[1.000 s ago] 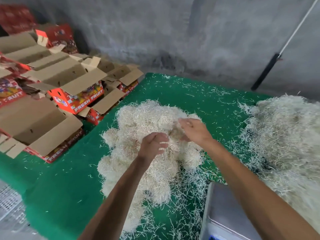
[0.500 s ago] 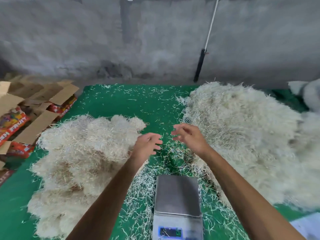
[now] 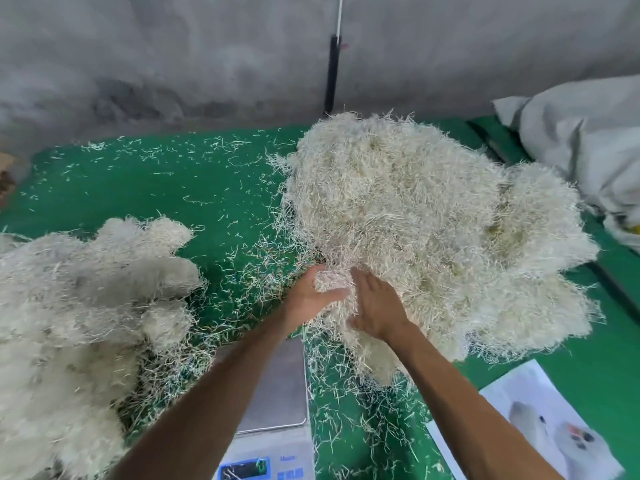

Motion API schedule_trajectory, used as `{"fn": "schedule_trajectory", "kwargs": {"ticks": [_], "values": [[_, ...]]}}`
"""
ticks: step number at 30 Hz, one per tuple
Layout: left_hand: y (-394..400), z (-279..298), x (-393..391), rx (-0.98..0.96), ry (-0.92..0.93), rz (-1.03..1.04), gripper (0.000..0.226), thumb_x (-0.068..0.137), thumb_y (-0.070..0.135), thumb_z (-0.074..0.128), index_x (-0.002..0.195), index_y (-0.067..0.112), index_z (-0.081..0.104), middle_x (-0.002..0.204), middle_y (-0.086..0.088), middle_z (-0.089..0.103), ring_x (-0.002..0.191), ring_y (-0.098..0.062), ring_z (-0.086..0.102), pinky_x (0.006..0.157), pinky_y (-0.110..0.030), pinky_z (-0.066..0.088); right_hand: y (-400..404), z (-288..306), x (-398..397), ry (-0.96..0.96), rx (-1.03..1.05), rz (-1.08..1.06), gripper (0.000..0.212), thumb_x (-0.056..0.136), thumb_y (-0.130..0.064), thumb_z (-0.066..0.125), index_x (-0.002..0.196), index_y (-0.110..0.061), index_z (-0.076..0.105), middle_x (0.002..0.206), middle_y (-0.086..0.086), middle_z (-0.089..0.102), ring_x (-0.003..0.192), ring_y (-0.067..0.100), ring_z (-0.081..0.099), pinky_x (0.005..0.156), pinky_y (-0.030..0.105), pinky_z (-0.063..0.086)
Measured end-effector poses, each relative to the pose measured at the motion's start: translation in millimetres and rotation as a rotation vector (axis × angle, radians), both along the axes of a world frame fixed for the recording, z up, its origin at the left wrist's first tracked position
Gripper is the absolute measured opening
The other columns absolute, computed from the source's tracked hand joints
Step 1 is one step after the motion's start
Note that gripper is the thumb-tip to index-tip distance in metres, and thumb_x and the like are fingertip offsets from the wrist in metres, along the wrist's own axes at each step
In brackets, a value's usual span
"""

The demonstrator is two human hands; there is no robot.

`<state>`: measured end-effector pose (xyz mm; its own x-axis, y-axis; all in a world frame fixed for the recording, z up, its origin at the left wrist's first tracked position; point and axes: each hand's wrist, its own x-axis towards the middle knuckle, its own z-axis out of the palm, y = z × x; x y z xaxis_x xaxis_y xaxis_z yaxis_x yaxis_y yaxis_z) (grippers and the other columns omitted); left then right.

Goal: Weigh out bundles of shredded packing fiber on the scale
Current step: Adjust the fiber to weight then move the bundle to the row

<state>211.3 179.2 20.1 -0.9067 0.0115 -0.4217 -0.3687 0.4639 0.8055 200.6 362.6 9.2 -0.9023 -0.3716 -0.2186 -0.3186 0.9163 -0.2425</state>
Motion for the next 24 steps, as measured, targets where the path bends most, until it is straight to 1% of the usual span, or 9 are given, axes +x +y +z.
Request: {"fn": "schedule_trajectory", "kwargs": {"ticks": [2, 4, 6, 8, 12, 17, 19, 22, 24], "values": [[15.9, -14.7, -13.2, -0.043, -0.095, 0.01, 0.114, 0.062, 0.08, 0.074, 0.154, 0.04, 0.02, 0.164, -0.008, 0.021, 0.142, -0.029, 0.038, 0.111, -0.046, 0.039, 2.6, -9.7, -9.3, -0.009, -0.139, -0.015, 0.094, 0.089, -0.015, 0.078, 0.162, -0.014, 0.018, 0.148, 0.02, 0.054, 0.122, 0.034, 0.062, 0.102, 0.042, 0.054], [28.0, -26.6, -25.5, -0.041, -0.153, 0.047, 0.111, 0.073, 0.07, 0.074, 0.157, 0.023, 0.02, 0.161, -0.016, 0.025, 0.141, -0.033, 0.04, 0.109, -0.045, 0.04, 4.5, -13.0, -19.0, -0.042, -0.292, -0.028, 0.08, 0.091, -0.008, 0.071, 0.159, -0.015, 0.03, 0.13, 0.016, 0.066, 0.106, 0.03, 0.07, 0.088, 0.034, 0.059], [35.3, -29.8, -35.1, 0.074, -0.111, 0.084, 0.074, 0.082, 0.048, 0.077, 0.136, 0.005, 0.05, 0.127, -0.025, 0.059, 0.108, -0.019, 0.068, 0.085, -0.035, 0.057, 7.9, -14.7, -28.8, -0.028, -0.434, -0.025, 0.077, 0.093, -0.019, 0.07, 0.16, -0.017, 0.033, 0.145, 0.013, 0.058, 0.122, 0.029, 0.065, 0.101, 0.039, 0.055], [31.5, -24.8, -44.8, 0.113, 0.014, 0.137, 0.021, 0.081, 0.022, 0.078, 0.087, 0.012, 0.061, 0.074, -0.005, 0.064, 0.048, 0.002, 0.058, 0.041, -0.019, 0.046, 11.7, -16.8, -35.8, -0.004, -0.513, -0.019, 0.085, 0.092, -0.04, 0.071, 0.162, -0.021, 0.026, 0.16, 0.01, 0.043, 0.137, 0.027, 0.052, 0.112, 0.046, 0.046], [7.3, 6.6, -60.2, 0.027, 0.152, 0.13, 0.028, 0.074, 0.009, 0.073, 0.061, 0.022, 0.051, 0.043, 0.013, 0.052, 0.033, 0.001, 0.042, 0.032, -0.015, 0.033, 16.4, -21.5, -47.8, 0.1, -0.351, -0.011, 0.095, 0.088, -0.071, 0.061, 0.161, -0.021, 0.025, 0.159, 0.012, 0.043, 0.142, 0.031, 0.044, 0.117, 0.048, 0.036], [-21.1, 43.3, -60.3, 0.016, 0.191, 0.143, 0.015, 0.078, 0.014, 0.072, 0.068, 0.019, 0.062, 0.051, 0.013, 0.06, 0.041, -0.001, 0.054, 0.038, -0.019, 0.044, 14.9, 4.1, -54.4, 0.201, -0.314, 0.065, 0.097, 0.085, -0.088, 0.047, 0.154, -0.021, 0.036, 0.146, 0.007, 0.049, 0.127, 0.024, 0.051, 0.108, 0.05, 0.048], [-24.1, 61.2, -51.4, 0.028, 0.219, 0.111, 0.012, 0.083, 0.017, 0.069, 0.08, 0.029, 0.069, 0.07, 0.012, 0.066, 0.053, 0.003, 0.062, 0.044, -0.016, 0.048, 7.8, 21.9, -50.2, 0.265, -0.41, 0.022, 0.102, 0.082, -0.093, 0.044, 0.153, -0.02, 0.038, 0.146, 0.005, 0.043, 0.125, 0.021, 0.049, 0.102, 0.051, 0.052], [-26.4, 83.1, -45.9, -0.038, 0.164, 0.005, 0.05, 0.085, -0.003, 0.06, 0.12, 0.033, 0.053, 0.111, 0.001, 0.051, 0.099, -0.008, 0.063, 0.059, -0.009, 0.052, -4.3, 40.7, -38.7, 0.421, -0.584, -0.057, 0.112, 0.077, -0.094, 0.051, 0.16, -0.023, 0.026, 0.17, 0.002, 0.015, 0.152, 0.026, 0.026, 0.119, 0.057, 0.031], [-17.2, 110.7, -47.4, 0.034, 0.199, 0.074, 0.049, 0.09, 0.011, 0.046, 0.134, 0.031, 0.048, 0.136, -0.018, 0.041, 0.124, -0.032, 0.049, 0.088, -0.034, 0.055, -9.2, 46.5, -31.2, 0.395, -0.533, -0.06, 0.126, 0.072, -0.099, 0.048, 0.165, -0.022, 0.013, 0.174, 0.001, 0.0, 0.159, 0.023, 0.009, 0.125, 0.056, 0.013]]}}
